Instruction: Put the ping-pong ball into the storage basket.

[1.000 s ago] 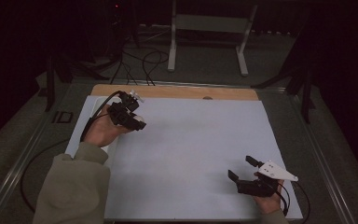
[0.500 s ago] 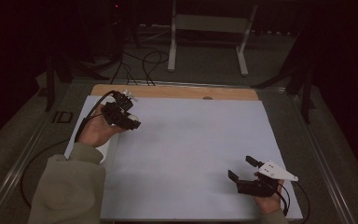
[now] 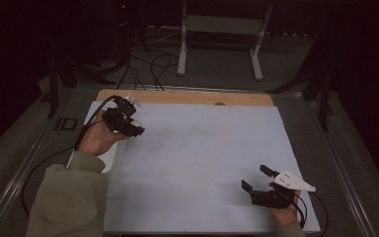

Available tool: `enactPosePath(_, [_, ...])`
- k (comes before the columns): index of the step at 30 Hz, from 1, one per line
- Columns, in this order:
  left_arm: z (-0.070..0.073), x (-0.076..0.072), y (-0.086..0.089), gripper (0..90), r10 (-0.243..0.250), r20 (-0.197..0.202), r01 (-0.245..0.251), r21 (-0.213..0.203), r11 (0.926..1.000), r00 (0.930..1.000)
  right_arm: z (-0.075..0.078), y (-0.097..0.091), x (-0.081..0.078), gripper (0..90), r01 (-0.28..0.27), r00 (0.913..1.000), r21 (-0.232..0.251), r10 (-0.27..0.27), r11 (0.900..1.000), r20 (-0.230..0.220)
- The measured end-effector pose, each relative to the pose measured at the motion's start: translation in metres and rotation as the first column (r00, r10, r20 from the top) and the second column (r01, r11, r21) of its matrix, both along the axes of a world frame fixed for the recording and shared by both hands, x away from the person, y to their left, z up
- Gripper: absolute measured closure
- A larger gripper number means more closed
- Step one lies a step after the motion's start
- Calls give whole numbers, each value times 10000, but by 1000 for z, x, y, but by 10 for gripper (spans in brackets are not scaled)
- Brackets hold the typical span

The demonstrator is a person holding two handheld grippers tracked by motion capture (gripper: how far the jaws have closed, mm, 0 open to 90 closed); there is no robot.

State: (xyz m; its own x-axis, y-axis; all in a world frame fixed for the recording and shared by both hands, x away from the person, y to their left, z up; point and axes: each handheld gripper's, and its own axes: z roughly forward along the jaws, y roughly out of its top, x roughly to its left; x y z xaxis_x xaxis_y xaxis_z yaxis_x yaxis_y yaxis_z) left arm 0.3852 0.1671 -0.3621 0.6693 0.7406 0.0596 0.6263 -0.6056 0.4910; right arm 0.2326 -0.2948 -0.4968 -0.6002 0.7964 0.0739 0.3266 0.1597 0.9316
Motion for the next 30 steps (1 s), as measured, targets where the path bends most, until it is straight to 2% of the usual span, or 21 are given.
enactPosePath(30, [-2, 2, 24, 514, 695, 14, -695, 100, 9975, 9976, -1, 1, 0, 71, -7, 10000, -9, 7, 10000, -33])
